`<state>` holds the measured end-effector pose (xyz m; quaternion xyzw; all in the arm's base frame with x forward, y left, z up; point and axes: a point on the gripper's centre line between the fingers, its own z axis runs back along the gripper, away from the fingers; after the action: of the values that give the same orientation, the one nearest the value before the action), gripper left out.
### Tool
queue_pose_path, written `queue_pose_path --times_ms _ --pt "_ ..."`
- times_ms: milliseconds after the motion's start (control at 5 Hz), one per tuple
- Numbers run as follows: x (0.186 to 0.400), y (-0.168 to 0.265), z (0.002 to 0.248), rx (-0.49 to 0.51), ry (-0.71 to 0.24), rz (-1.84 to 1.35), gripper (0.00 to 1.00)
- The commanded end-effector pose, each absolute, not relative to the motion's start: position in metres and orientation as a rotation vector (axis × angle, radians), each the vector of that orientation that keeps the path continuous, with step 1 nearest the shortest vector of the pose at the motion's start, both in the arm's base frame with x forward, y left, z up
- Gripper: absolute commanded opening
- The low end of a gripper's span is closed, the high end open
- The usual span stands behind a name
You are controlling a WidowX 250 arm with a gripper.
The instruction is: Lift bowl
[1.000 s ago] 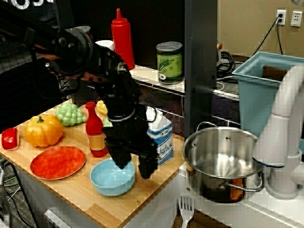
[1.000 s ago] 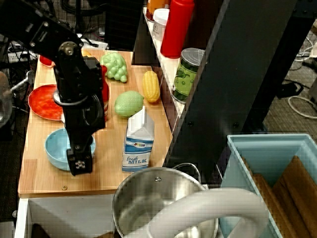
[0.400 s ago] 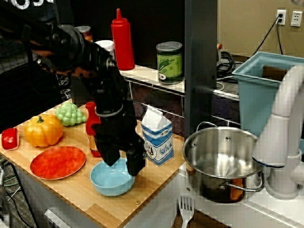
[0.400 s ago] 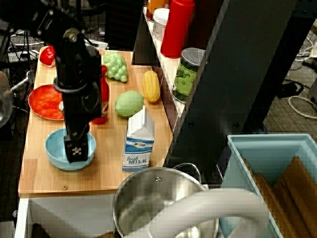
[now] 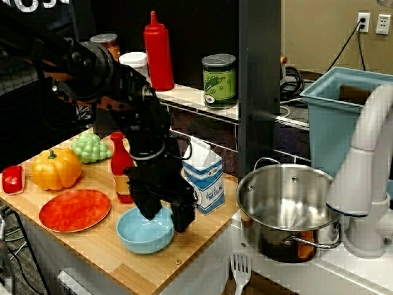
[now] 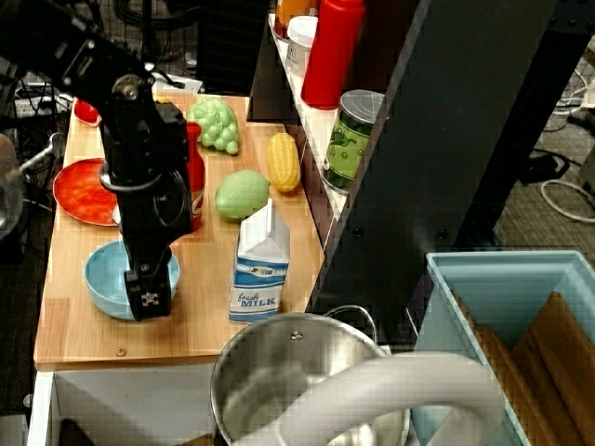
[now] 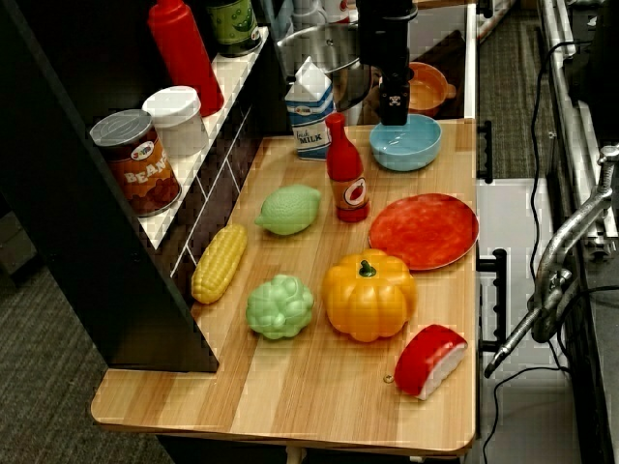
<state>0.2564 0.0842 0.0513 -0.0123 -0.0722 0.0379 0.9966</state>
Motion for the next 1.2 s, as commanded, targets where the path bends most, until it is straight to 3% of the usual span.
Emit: queue_pose_path --times_ms 0,600,800,1000 --pt "0.261 0.095 0.042 0.019 -0.185 0.094 1.0" --pt "0.26 0.096 0.03 0.037 -0.155 0.097 1.0" --pt "0.261 0.099 0.031 0.028 -0.16 0.129 0.0" --pt "0.264 0.101 0.032 0.025 -0.156 0.14 0.0"
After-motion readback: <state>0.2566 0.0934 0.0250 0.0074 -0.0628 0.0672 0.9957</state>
